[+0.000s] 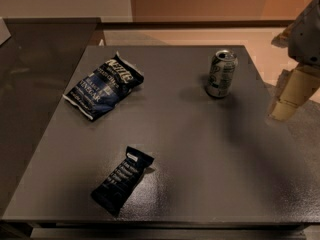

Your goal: Move 7up can near blue chip bag

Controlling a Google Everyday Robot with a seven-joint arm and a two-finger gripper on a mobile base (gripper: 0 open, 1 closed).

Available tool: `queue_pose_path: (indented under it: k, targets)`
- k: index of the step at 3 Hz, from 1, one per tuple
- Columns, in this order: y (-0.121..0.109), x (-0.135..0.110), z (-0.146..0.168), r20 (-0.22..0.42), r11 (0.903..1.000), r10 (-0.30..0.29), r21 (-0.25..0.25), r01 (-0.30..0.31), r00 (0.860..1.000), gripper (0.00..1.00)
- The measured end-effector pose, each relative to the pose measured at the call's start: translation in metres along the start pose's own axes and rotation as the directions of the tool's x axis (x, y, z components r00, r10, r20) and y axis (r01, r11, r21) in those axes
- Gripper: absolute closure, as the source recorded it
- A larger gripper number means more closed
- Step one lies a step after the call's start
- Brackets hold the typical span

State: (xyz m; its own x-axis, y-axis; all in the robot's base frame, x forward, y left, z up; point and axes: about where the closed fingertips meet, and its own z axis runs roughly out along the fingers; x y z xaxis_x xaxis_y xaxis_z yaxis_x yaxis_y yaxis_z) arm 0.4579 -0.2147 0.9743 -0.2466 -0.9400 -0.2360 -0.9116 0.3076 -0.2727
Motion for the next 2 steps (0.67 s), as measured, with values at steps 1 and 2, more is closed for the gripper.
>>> queue_pose_path:
  k: [1, 2]
  targets:
    - [-0.024, -0.005, 0.016, 0.051, 0.9976, 0.066, 0.018, -0.067, 0.997, 0.00]
    - [-0.046, -0.011, 0.034, 0.097, 0.9910, 0.122, 0.043, -0.126, 0.988, 0.00]
